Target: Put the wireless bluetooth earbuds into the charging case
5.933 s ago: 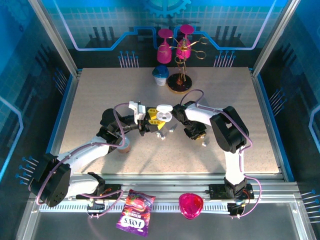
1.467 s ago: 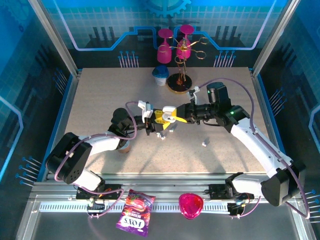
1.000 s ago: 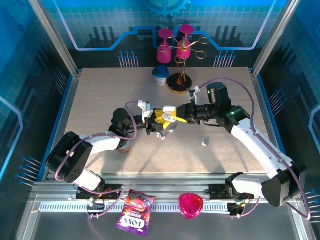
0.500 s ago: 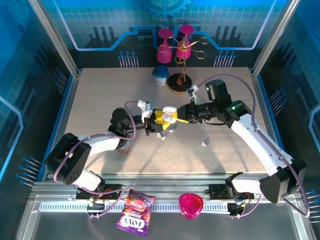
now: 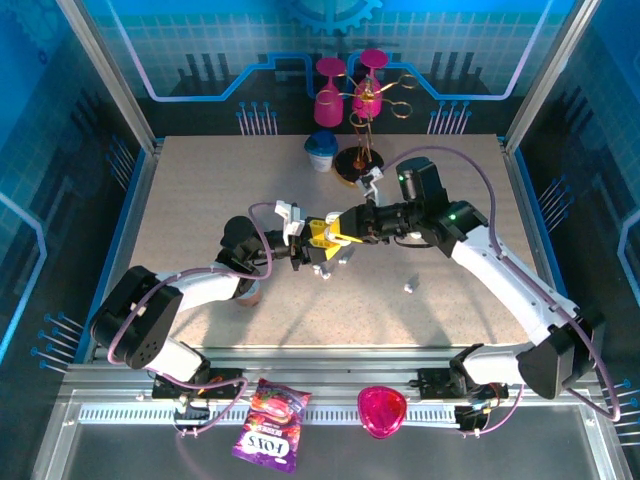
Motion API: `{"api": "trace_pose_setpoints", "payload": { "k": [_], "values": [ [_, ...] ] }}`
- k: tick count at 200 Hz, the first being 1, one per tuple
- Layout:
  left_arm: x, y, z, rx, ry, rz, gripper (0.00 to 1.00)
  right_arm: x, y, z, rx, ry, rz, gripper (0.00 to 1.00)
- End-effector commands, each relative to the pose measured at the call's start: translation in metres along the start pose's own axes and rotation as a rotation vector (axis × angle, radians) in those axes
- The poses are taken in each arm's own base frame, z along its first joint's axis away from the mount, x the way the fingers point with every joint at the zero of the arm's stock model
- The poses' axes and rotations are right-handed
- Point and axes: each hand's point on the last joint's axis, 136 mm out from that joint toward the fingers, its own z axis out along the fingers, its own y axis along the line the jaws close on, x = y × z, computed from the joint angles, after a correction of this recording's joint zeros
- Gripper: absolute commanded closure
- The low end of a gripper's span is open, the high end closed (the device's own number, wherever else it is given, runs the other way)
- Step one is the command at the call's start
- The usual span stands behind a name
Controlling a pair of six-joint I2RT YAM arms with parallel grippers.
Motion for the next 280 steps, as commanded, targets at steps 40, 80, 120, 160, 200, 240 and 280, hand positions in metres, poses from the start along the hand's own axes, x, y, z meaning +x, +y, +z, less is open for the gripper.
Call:
{"api": "trace_pose_setpoints", "payload": {
  "k": [40,80,120,160,200,240,280],
  "values": [
    [-0.012,0.002,0.003,-0.013,-0.027,0.093,0.77,0.0,-0.01,0.006,0.079,-0.015,-0.003,0.84],
    [-0.01,0.003,0.003,-0.018,-0.025,0.095,0.77,-0.003,-0.004,0.011,0.063,-0.024,-0.014,0.84],
    [-0.008,0.004,0.002,-0.03,-0.016,0.106,0.77,-0.006,-0.003,0.01,0.074,-0.039,-0.023,0.84],
    [-0.005,0.005,0.001,-0.039,-0.01,0.118,0.77,-0.01,-0.001,0.011,0.064,-0.056,-0.022,0.84],
    [-0.005,0.004,0.0,-0.041,-0.012,0.123,0.78,-0.014,-0.001,0.013,0.061,-0.067,-0.023,0.84],
    [-0.005,0.004,0.0,-0.042,-0.012,0.127,0.77,-0.015,-0.002,0.016,0.065,-0.062,-0.024,0.84],
    [-0.005,0.004,-0.001,-0.045,-0.014,0.133,0.78,-0.014,-0.009,0.018,0.092,-0.058,-0.016,0.84]
  ]
}}
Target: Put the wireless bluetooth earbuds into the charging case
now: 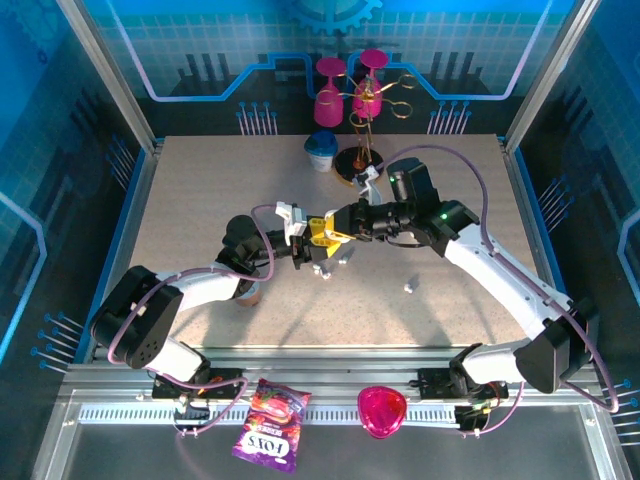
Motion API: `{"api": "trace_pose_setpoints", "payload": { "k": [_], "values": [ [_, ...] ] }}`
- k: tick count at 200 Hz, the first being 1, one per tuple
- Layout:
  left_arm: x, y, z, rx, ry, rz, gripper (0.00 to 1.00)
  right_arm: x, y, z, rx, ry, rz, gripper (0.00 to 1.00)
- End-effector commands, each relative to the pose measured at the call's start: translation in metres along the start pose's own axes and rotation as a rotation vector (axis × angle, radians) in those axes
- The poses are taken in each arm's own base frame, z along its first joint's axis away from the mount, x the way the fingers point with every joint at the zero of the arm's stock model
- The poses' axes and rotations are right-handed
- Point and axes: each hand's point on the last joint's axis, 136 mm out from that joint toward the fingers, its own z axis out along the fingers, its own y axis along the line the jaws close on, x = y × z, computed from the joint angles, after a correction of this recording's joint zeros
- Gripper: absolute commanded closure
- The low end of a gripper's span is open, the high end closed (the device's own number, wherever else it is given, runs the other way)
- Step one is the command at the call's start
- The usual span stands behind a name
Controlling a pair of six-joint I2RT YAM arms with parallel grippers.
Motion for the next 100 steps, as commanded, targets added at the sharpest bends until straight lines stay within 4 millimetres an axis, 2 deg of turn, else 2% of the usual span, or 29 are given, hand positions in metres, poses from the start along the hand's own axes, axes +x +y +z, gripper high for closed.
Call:
{"api": "trace_pose_setpoints", "payload": {
  "k": [1,100],
  "values": [
    [-0.013,-0.008,-0.001,0.019,-0.035,0.079,0.78,-0.001,0.002,0.004,0.018,0.0,-0.01,0.84],
    [-0.016,-0.009,-0.001,0.022,-0.041,0.083,0.77,0.0,-0.01,-0.002,0.103,-0.017,-0.024,0.83]
  ]
}}
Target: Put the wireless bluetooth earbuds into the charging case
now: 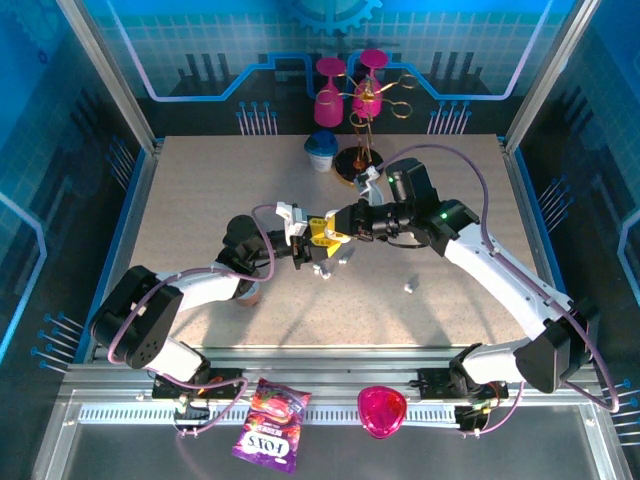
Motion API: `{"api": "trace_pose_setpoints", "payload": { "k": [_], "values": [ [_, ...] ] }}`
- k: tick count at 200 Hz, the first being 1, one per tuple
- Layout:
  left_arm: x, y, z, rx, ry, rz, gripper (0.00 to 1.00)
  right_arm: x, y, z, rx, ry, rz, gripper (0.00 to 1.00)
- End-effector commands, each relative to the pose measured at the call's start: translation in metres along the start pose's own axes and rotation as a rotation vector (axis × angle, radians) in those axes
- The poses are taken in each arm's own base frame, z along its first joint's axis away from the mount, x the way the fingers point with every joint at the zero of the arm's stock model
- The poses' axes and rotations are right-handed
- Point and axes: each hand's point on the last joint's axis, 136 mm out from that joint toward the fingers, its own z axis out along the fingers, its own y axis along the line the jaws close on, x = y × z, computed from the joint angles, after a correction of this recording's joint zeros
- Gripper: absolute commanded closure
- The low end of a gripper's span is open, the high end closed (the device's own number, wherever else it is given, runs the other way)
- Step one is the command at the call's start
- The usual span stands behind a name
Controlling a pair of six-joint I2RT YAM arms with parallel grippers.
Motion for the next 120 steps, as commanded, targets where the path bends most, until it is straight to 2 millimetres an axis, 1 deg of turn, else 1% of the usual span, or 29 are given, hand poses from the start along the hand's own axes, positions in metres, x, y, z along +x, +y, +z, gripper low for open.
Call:
{"api": "trace_pose_setpoints", "payload": {
  "k": [1,52,74,120],
  "values": [
    [-0.017,-0.009,-0.001,0.027,-0.046,0.083,0.78,0.001,-0.002,-0.001,0.04,0.001,-0.016,0.83],
    [-0.017,-0.009,0.0,0.028,-0.046,0.082,0.78,0.001,0.002,-0.003,0.036,0.007,-0.028,0.83],
    [-0.017,-0.009,0.0,0.029,-0.044,0.08,0.77,-0.001,0.005,-0.008,0.037,-0.008,-0.041,0.82],
    [-0.018,-0.009,0.0,0.033,-0.048,0.084,0.78,-0.003,0.008,-0.013,0.018,-0.016,-0.042,0.82]
  ]
}}
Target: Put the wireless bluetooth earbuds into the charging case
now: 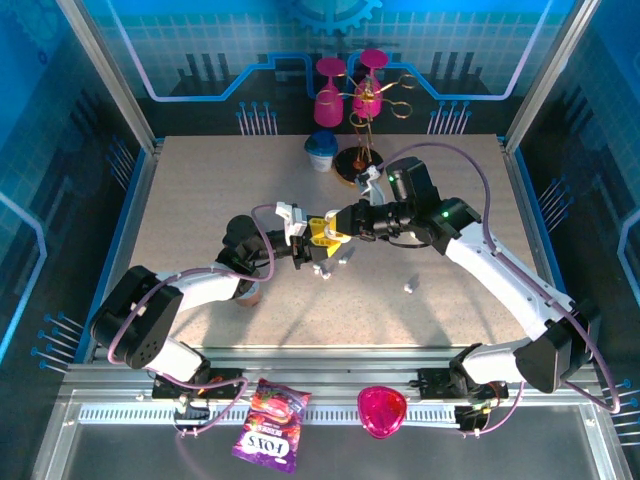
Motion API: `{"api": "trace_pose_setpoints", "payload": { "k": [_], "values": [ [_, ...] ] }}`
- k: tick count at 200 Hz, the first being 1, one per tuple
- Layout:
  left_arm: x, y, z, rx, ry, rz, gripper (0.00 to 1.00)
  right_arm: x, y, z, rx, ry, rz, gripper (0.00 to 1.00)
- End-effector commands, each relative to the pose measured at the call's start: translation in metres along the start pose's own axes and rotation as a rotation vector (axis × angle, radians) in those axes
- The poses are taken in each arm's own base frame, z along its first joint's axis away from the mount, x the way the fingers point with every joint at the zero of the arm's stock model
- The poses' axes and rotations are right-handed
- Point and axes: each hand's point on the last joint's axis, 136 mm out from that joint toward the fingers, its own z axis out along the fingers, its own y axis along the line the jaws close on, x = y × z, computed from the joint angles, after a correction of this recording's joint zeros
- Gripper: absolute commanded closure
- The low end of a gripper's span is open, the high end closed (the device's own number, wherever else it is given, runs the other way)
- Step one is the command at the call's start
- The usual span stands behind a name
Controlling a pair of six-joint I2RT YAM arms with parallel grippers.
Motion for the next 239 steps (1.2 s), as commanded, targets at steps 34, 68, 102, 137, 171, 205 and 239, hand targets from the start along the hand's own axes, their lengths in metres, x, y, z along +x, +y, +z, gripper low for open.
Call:
{"api": "trace_pose_setpoints", "payload": {
  "k": [34,68,102,137,171,205,239],
  "values": [
    [-0.017,-0.009,0.0,0.032,-0.045,0.079,0.77,-0.006,0.01,-0.01,-0.026,-0.025,-0.018,0.82],
    [-0.018,-0.009,0.0,0.032,-0.045,0.08,0.78,-0.002,0.009,-0.002,-0.042,0.0,-0.008,0.82],
    [-0.017,-0.009,0.0,0.03,-0.045,0.083,0.78,0.003,0.012,0.004,-0.05,0.027,-0.014,0.81],
    [-0.018,-0.01,0.0,0.03,-0.045,0.082,0.78,0.003,0.0,0.001,0.015,0.018,-0.015,0.78],
    [-0.016,-0.009,-0.001,0.023,-0.043,0.089,0.78,-0.003,0.003,-0.013,0.049,-0.02,-0.046,0.65],
    [-0.014,-0.006,-0.001,0.014,-0.046,0.094,0.78,-0.005,0.004,-0.023,0.08,-0.036,-0.077,0.6],
    [-0.012,-0.001,-0.001,-0.015,-0.053,0.137,0.78,-0.005,0.01,-0.033,0.125,-0.066,-0.155,0.57]
  ]
}}
